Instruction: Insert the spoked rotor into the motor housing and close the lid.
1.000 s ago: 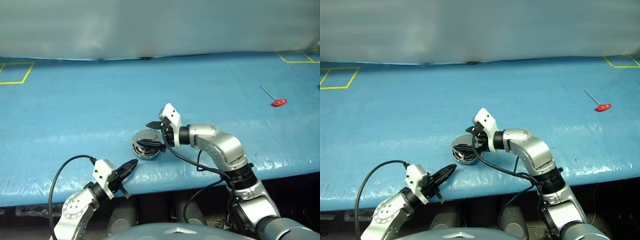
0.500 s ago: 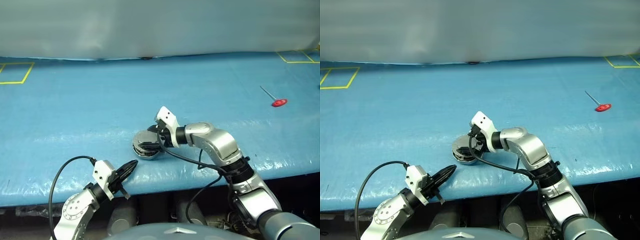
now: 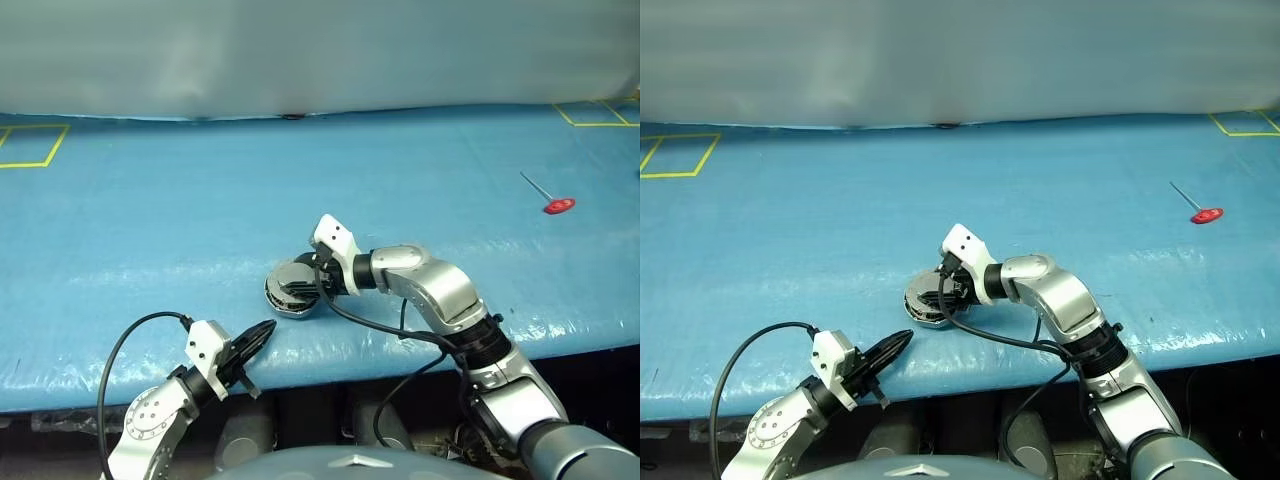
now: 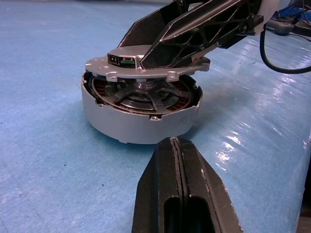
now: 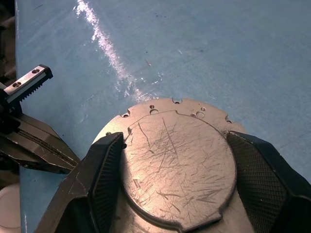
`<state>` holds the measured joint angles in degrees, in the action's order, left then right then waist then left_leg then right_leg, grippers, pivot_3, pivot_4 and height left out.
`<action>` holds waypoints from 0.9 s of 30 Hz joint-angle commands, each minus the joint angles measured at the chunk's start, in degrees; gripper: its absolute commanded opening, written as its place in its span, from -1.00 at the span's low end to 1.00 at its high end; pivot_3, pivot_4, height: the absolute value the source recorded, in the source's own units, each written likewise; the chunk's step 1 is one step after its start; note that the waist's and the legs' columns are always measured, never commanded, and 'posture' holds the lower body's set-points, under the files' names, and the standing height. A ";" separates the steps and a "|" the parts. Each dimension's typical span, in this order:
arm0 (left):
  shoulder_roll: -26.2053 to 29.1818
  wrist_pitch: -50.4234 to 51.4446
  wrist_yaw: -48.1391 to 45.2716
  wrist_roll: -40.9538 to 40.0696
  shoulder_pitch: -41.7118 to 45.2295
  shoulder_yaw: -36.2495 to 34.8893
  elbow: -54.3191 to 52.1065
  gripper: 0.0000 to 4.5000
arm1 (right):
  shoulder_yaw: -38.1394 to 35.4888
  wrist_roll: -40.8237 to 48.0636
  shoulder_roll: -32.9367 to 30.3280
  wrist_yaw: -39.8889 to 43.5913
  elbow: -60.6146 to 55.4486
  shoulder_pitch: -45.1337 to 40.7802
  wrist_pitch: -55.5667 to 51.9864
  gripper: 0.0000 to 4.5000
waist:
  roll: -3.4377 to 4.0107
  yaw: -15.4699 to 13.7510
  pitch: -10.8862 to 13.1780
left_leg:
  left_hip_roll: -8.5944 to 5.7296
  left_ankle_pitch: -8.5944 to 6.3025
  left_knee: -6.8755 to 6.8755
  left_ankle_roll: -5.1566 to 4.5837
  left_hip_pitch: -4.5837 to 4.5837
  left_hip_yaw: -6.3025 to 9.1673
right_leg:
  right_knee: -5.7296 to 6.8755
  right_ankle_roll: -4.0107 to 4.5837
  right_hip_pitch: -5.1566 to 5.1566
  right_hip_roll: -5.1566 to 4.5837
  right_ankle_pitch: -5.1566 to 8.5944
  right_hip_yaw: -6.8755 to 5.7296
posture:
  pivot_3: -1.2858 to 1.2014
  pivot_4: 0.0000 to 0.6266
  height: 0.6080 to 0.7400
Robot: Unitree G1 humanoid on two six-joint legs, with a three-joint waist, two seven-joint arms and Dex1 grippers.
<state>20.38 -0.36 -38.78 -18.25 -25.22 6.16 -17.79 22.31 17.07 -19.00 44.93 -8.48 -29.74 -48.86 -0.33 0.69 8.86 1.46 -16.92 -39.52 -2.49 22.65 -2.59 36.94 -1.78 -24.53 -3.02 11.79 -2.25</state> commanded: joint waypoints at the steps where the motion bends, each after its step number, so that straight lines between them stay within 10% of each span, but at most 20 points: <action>1: 0.06 -0.05 -0.14 -0.68 -0.22 0.28 -2.17 -1.00 | 0.44 -1.30 0.52 -2.73 -4.80 1.69 1.65 0.36 | -0.01 -0.02 0.00 | 0.00 0.00 0.00 0.00 0.00 0.00 | 0.00 0.00 0.00 0.00 0.00 0.00 | 0.03 -0.52 1.00; 27: 0.47 0.03 -0.83 -1.06 -0.52 0.29 -2.01 -1.00 | 4.83 -5.89 4.07 -12.93 -8.68 11.16 2.42 0.36 | -0.05 0.10 -0.14 | 0.02 0.00 -0.01 0.00 -0.04 -0.01 | 0.00 0.11 0.02 0.01 0.08 0.01 | 0.03 -0.52 1.00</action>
<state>20.52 -0.01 -39.00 -18.65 -25.63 6.15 -17.89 25.42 11.76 -14.04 31.29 -16.98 -19.66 -47.10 -0.38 0.79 8.72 1.47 -16.92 -39.52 -2.49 22.60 -2.60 36.94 -1.67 -24.51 -3.01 11.87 -2.24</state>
